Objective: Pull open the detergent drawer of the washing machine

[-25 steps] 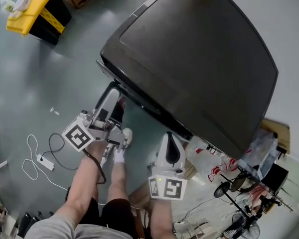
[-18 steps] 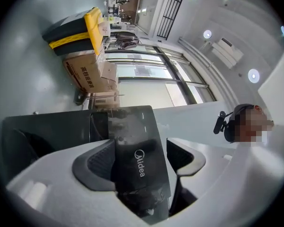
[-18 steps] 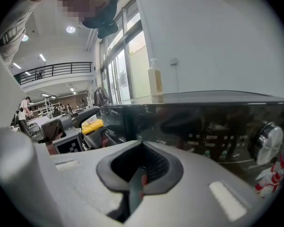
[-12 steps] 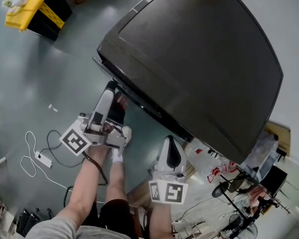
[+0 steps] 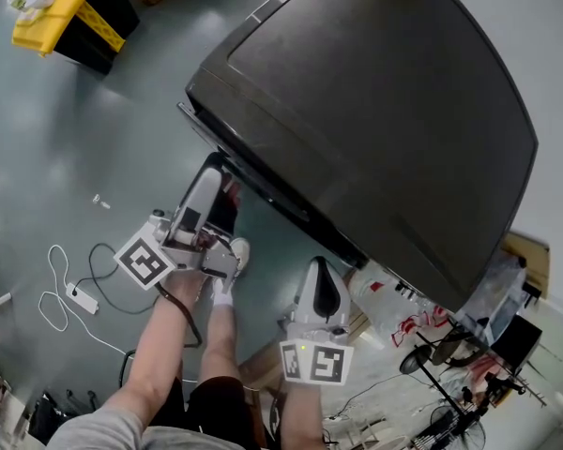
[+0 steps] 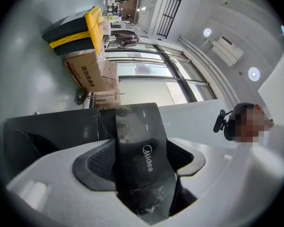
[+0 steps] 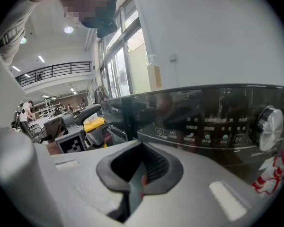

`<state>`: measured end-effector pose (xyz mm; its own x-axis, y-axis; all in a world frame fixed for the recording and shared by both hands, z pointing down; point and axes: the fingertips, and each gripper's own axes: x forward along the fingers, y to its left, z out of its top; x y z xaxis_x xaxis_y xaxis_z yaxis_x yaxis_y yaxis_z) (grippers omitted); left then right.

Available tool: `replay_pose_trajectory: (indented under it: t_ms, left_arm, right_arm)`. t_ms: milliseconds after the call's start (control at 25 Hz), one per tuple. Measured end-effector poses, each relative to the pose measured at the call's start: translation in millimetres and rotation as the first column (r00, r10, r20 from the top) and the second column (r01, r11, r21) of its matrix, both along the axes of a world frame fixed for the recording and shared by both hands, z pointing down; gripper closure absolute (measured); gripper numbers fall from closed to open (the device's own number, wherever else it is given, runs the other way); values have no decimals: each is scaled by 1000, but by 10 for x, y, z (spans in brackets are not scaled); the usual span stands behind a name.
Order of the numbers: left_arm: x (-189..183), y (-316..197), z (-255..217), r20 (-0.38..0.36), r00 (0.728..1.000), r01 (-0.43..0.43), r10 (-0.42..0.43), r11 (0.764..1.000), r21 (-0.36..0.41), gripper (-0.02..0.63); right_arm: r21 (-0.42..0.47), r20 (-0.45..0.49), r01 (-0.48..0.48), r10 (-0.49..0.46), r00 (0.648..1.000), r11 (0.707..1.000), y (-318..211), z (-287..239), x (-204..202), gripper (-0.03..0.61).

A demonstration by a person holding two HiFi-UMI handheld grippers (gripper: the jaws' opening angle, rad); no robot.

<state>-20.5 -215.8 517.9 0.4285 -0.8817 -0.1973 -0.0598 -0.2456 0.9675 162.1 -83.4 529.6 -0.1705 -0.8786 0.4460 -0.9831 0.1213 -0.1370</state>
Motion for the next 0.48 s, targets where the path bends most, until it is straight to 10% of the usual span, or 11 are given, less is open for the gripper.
replay_pose_trajectory:
  t_ms: [480]
  left_arm:
    - [58, -105, 10, 30, 1000, -7, 7, 1000, -8, 273]
  right_arm:
    - [-19, 6, -18, 18, 1000, 1000, 56, 96, 80, 575]
